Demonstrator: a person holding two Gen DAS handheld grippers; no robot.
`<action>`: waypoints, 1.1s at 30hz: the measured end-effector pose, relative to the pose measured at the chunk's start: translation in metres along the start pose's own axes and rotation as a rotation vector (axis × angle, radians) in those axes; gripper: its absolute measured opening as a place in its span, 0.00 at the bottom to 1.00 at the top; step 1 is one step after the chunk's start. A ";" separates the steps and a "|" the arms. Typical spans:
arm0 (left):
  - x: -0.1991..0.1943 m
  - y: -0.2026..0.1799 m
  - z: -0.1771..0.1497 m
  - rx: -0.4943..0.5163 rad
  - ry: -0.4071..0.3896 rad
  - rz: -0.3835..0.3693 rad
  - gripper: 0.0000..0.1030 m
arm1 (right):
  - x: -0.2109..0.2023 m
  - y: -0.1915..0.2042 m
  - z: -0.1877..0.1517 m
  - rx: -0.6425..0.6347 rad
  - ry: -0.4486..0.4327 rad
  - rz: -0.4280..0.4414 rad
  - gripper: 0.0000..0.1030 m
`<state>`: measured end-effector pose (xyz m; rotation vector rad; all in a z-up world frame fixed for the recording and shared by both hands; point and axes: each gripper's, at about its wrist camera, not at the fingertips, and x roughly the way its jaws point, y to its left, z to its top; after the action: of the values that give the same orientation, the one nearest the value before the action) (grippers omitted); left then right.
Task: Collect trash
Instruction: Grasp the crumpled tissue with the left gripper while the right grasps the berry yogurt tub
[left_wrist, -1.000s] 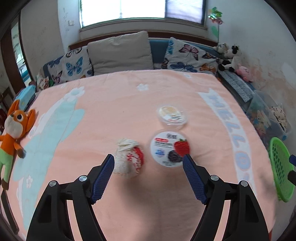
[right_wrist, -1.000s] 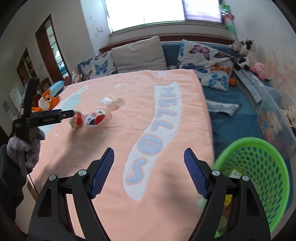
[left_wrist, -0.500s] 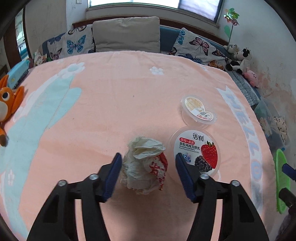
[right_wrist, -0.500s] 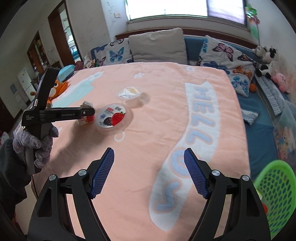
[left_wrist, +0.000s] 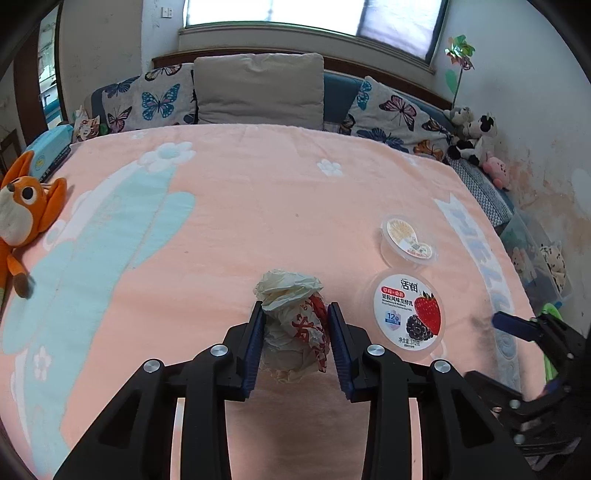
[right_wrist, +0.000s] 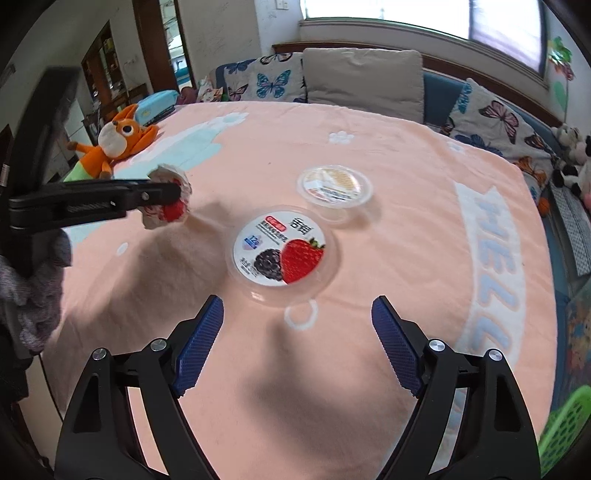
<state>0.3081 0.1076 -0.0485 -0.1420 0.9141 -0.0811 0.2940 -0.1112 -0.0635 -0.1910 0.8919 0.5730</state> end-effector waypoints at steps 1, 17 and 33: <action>-0.004 0.004 0.001 -0.006 -0.008 -0.002 0.32 | 0.004 0.002 0.002 -0.003 0.002 0.001 0.81; -0.017 0.023 0.001 -0.030 -0.030 -0.003 0.32 | 0.063 0.021 0.025 -0.045 0.022 -0.032 0.91; -0.015 0.023 -0.004 -0.031 -0.020 -0.012 0.32 | 0.055 0.015 0.019 0.004 0.022 -0.022 0.88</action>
<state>0.2964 0.1315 -0.0428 -0.1774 0.8946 -0.0767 0.3260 -0.0702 -0.0933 -0.2042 0.9112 0.5492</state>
